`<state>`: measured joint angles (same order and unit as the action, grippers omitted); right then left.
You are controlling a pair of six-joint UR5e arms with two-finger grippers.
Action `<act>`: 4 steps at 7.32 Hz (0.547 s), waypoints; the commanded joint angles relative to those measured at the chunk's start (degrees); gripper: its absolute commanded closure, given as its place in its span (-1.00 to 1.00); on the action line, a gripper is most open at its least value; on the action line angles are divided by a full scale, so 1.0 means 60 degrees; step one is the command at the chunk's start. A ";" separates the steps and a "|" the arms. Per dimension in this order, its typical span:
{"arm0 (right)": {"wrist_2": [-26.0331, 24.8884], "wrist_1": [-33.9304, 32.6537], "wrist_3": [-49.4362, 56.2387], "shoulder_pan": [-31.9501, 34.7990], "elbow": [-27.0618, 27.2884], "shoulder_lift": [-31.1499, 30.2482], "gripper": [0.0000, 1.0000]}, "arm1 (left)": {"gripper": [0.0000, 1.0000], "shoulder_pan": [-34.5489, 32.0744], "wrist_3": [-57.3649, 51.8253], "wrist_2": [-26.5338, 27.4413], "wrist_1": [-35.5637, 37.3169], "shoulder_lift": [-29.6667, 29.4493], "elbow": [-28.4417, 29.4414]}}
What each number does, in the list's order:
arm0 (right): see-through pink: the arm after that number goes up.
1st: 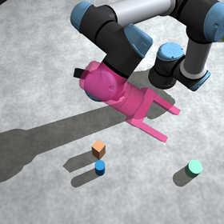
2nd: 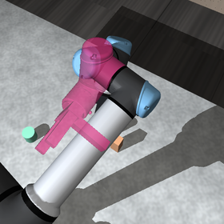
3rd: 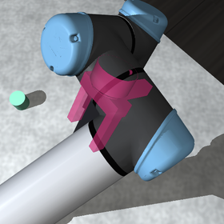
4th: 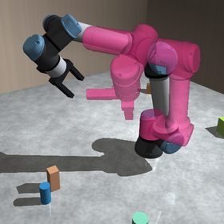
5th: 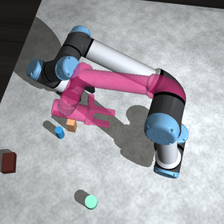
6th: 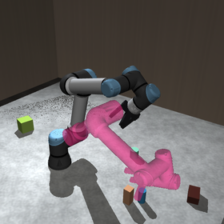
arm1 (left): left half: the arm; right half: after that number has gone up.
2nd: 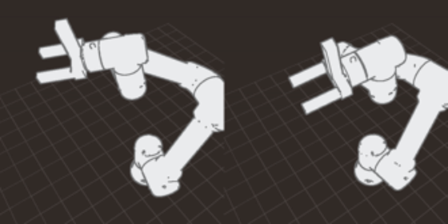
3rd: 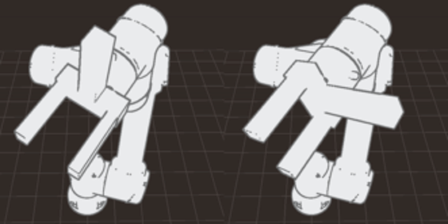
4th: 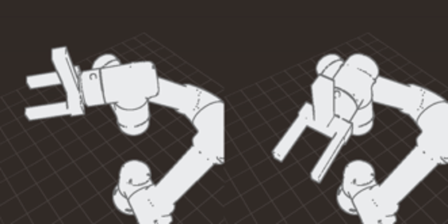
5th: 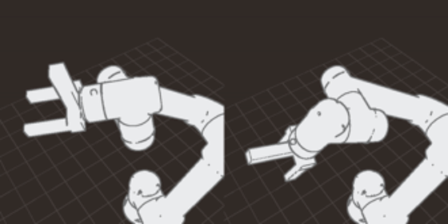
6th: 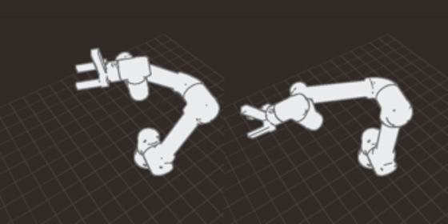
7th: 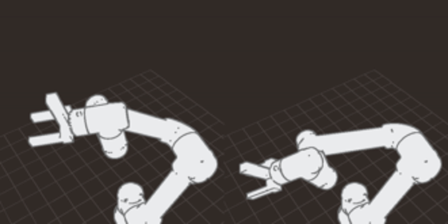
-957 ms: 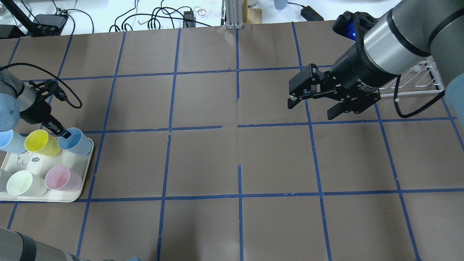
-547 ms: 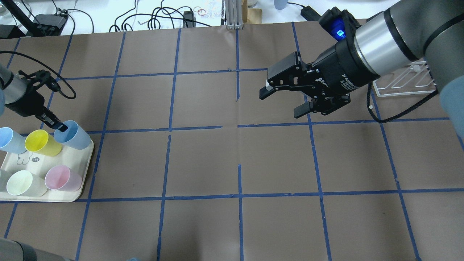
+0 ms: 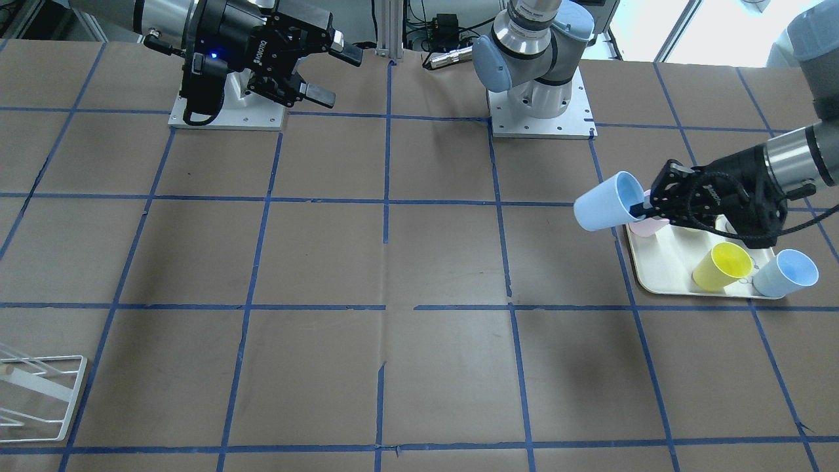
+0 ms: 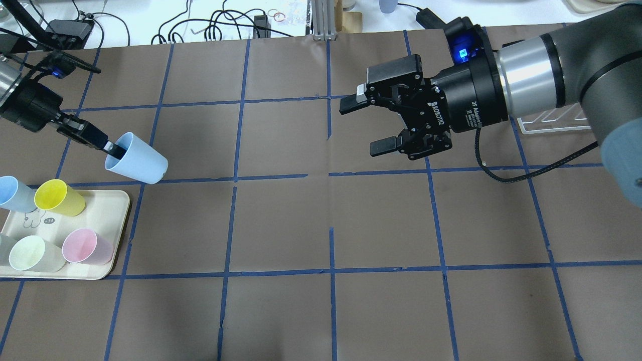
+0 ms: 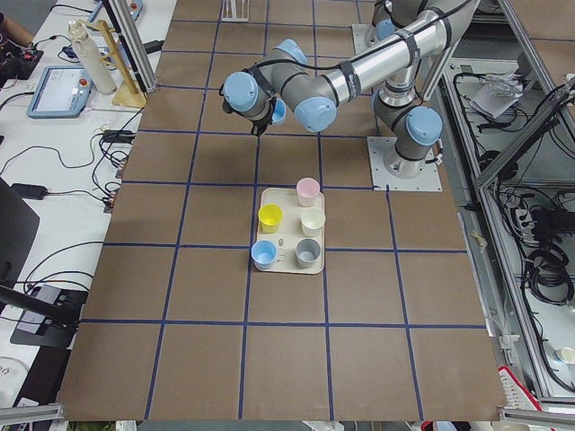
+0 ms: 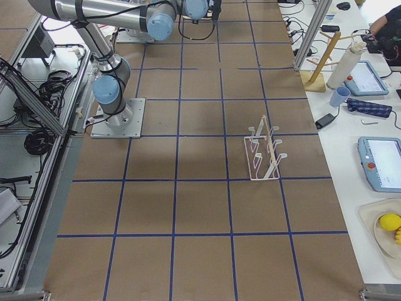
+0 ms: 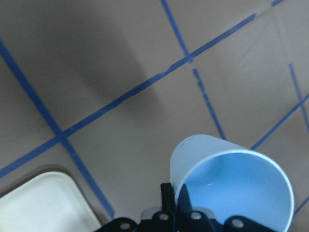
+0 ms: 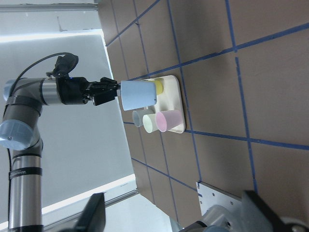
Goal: Transfer IKEA cup to right arm and place on rack
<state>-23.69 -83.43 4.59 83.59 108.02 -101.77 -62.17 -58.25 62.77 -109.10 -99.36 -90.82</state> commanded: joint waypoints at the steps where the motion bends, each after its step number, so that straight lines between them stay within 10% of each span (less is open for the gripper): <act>1: 0.1643 0.1985 0.1833 -0.0074 0.0118 -0.0002 -0.99 | 1.00 -0.1335 0.1556 -0.2365 -0.1195 0.0619 -0.0228; 4: 0.1823 0.2596 0.2744 -0.1108 0.0118 0.0013 -1.00 | 1.00 -0.2103 0.2326 -0.5879 -0.1444 0.1455 -0.1528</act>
<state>-13.49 -68.72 17.54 80.36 108.69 -101.71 -73.33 -45.13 36.36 -116.86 -92.58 -96.43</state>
